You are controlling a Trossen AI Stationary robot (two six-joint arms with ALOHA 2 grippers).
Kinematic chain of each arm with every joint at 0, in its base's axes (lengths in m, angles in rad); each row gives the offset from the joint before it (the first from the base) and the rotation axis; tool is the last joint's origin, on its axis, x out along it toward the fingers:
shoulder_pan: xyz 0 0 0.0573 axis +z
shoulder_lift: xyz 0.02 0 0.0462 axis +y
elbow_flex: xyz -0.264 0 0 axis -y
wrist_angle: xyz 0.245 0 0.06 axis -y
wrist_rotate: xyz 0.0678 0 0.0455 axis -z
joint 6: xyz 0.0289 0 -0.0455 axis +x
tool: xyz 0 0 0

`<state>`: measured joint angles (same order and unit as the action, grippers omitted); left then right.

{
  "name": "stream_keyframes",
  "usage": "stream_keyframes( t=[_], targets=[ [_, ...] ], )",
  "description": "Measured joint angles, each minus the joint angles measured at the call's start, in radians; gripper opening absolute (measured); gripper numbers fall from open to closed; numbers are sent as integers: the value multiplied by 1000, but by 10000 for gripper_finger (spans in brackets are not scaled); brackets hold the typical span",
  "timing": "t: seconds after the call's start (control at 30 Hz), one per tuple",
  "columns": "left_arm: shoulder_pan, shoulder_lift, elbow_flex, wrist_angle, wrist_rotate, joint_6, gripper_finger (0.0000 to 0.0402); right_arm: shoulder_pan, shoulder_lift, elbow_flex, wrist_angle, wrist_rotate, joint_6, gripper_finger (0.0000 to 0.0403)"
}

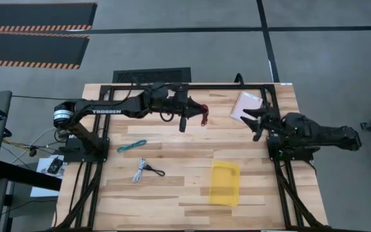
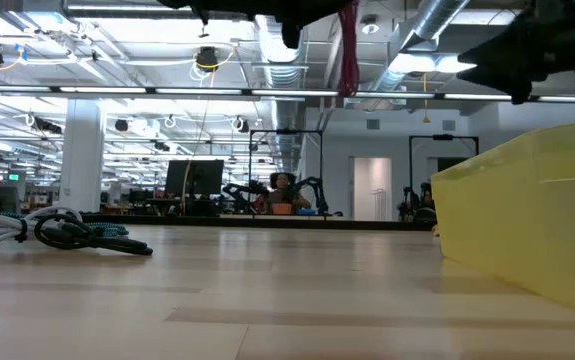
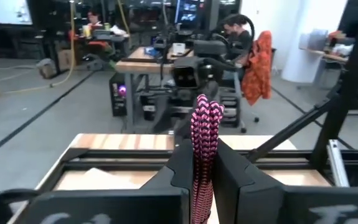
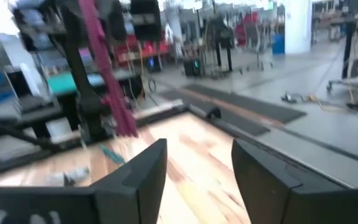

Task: Pick and place USB-C Cables
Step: Put the black pink charger cable into the yellow bin

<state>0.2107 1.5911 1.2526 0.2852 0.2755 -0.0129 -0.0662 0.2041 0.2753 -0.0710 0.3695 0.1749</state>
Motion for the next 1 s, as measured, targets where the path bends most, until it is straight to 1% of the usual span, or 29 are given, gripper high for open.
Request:
stream_keyframes(
  t=[0.13,0.2,0.3,0.47,0.6,0.73,0.9,1.0],
  targets=[
    [-38,0,0,15,-46,17,11,7,153,118,-85,0,9,216],
    [-46,-2,0,30,-46,3,11,23,233,181,-117,-2,17,216],
    [-56,-8,0,35,-45,-37,12,63,336,244,-119,-5,15,217],
    [-93,0,0,14,-57,-44,12,132,505,270,-50,-3,10,217],
    [-133,0,0,7,-125,-40,12,188,631,270,74,-3,-15,217],
    [-160,-1,0,54,-149,-48,12,251,695,303,170,-4,-41,217],
    [-191,-1,0,76,-202,-50,12,346,713,390,105,4,-44,217],
    [-202,-2,0,63,-206,-50,12,411,712,413,110,58,-51,217]
  ],
)
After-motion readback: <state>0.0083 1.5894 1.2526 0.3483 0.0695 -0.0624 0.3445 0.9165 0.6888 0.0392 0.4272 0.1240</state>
